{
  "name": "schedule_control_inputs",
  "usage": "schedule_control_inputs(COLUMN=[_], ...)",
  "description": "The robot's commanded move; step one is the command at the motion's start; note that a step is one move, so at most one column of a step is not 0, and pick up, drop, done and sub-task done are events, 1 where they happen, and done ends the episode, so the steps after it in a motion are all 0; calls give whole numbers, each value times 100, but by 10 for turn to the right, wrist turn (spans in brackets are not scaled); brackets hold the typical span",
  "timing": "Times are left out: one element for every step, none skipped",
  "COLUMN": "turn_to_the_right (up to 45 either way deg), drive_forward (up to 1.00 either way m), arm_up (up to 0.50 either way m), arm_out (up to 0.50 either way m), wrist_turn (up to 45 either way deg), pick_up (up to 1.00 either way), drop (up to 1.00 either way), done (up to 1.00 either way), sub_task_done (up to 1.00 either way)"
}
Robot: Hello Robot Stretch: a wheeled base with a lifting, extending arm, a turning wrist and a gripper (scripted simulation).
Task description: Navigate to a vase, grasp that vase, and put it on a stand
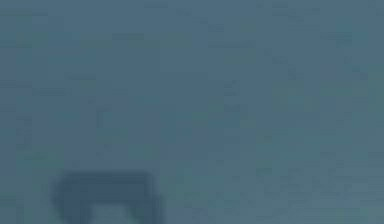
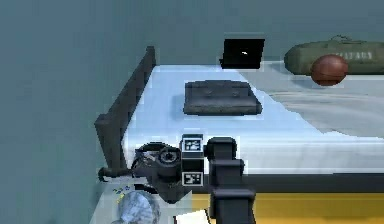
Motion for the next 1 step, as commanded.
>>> schedule_control_inputs(turn_to_the_right=[0], drive_forward=[0], arm_up=[0], arm_out=[0], wrist_turn=[0], pick_up=[0], drop=[0], done=[100], sub_task_done=[0])
